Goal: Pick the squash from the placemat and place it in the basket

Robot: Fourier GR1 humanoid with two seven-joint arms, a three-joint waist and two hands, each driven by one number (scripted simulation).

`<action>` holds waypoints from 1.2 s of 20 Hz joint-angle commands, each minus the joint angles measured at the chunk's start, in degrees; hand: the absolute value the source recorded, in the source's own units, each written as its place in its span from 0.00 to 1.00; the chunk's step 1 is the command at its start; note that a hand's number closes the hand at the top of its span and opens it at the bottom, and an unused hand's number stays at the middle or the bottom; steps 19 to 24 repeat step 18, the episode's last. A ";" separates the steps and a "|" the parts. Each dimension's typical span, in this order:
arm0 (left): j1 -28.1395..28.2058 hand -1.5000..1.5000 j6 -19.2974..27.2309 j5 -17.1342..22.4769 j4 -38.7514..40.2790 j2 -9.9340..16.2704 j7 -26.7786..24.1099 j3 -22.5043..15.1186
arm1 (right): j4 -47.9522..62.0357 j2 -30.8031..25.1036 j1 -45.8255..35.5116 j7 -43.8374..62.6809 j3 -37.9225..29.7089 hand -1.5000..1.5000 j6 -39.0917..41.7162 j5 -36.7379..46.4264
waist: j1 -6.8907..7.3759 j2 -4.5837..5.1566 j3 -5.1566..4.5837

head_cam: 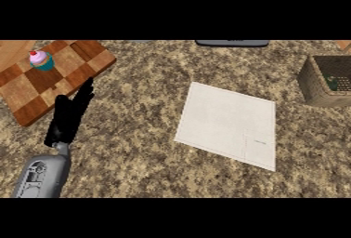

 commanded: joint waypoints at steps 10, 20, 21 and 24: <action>3.33 0.50 -1.78 1.12 -2.70 1.00 0.45 0.51 | 0.86 -10.77 3.43 3.61 -10.42 0.00 -10.50 -7.03 | -0.33 -0.38 0.01; 2.56 0.50 -0.93 -0.03 3.02 1.42 -4.57 1.74 | 4.41 -21.09 13.61 -4.21 -17.04 0.00 -3.42 -13.45 | -1.31 -0.16 0.04; 2.56 0.50 -0.93 -0.03 3.02 1.42 -4.57 1.74 | 4.41 -21.09 13.61 -4.21 -17.04 0.00 -3.42 -13.45 | -1.31 -0.16 0.04; 2.56 0.50 -0.93 -0.03 3.02 1.42 -4.57 1.74 | 4.41 -21.09 13.61 -4.21 -17.04 0.00 -3.42 -13.45 | -1.31 -0.16 0.04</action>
